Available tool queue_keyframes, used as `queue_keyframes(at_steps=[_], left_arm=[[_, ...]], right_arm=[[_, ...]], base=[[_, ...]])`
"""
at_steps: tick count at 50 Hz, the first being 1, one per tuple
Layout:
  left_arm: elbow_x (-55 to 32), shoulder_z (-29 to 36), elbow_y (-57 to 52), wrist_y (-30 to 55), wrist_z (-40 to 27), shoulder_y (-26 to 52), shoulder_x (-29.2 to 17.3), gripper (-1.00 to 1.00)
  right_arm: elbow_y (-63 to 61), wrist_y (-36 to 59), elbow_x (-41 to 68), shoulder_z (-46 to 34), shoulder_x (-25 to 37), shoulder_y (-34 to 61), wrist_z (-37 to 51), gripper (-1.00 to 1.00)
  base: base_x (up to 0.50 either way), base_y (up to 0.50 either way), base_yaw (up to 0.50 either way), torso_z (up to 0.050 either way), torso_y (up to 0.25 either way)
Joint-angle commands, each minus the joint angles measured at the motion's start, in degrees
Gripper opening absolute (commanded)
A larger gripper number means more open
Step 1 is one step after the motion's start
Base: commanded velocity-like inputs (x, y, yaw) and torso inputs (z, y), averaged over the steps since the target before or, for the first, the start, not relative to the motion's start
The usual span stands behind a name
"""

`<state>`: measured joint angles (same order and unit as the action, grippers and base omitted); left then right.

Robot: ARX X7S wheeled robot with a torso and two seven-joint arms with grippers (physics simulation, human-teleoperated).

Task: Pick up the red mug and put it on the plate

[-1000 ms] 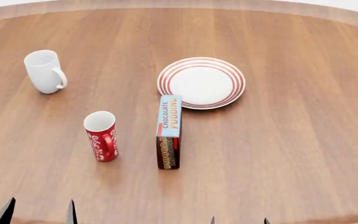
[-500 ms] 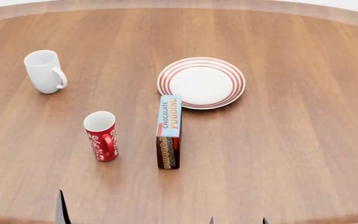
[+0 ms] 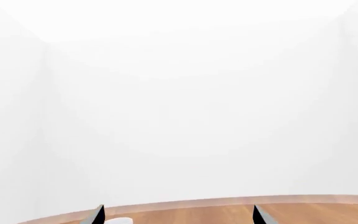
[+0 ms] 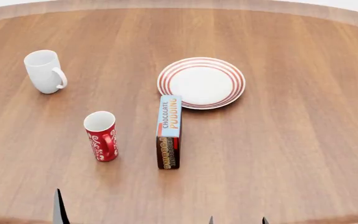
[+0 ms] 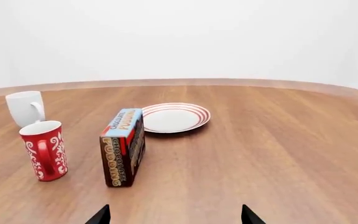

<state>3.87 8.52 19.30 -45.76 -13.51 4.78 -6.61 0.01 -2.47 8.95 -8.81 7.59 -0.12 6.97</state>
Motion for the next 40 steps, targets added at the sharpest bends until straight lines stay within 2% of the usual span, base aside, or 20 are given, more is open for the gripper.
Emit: queue_keyframes(at_steps=[1,40], left_arm=[[0.3,0.7,0.7,-1.4,-0.8,0.3,-0.5,1.00],[-0.6,2.8,1.3,-2.6,-2.4,0.8,-1.8,1.00]], right_arm=[[-0.3,-0.7,0.5,-0.4,0.4,-0.3,0.6,1.00],[-0.2,-1.0,1.7,-2.2,1.8,0.0,1.7,1.00]], base=[[0.00,0.00,0.00,0.000,0.000],[0.00,0.17,0.00,0.000,0.000]])
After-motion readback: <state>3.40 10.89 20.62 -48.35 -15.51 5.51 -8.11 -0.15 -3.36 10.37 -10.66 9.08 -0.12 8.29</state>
